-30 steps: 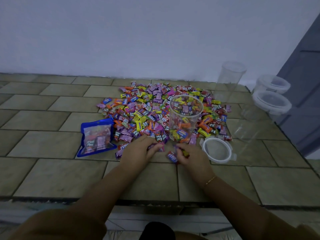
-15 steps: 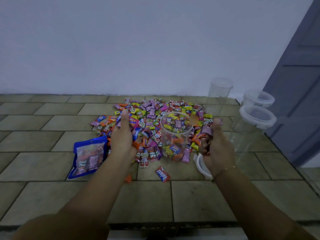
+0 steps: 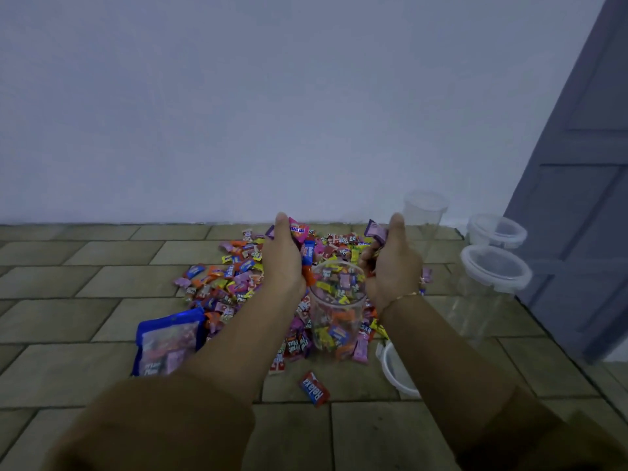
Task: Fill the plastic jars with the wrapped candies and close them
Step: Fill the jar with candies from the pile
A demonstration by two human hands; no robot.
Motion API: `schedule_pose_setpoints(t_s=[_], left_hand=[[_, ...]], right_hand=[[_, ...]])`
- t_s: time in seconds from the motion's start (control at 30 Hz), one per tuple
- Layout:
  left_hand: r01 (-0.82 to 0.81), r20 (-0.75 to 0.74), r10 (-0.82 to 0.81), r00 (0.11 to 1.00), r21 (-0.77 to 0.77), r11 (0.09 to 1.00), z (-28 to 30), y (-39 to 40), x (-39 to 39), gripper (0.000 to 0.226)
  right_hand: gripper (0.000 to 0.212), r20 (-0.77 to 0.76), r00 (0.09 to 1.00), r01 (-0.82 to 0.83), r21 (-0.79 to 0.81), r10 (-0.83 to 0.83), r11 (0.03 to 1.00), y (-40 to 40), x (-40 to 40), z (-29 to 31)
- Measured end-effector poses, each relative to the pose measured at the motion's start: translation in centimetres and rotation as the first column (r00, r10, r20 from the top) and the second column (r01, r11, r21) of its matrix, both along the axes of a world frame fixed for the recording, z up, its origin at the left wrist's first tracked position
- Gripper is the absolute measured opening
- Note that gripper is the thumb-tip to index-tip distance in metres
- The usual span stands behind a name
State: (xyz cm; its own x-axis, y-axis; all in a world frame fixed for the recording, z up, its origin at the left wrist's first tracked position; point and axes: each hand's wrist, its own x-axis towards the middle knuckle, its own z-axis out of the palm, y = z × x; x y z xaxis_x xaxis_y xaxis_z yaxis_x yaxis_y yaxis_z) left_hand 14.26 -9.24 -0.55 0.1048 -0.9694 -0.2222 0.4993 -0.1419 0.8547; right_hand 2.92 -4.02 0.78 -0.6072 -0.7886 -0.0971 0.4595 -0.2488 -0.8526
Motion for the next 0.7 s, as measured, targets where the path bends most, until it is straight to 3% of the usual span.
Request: schedule_pose_setpoints(t_s=[0.27, 0.7], left_hand=[[0.029, -0.032, -0.029, 0.999, -0.002, 1.000, 0.3, 0.3, -0.2, 0.046], [0.116, 0.006, -0.117, 0.993, -0.222, 0.968, 1.5, 1.4, -1.3, 0.027]], right_hand=[[0.037, -0.104, 0.995, -0.006, -0.002, 0.006, 1.000, 0.0, 0.3, -0.2], [0.035, -0.103, 0.994, -0.029, -0.003, 0.029, 1.000, 0.2, 0.1, -0.2]])
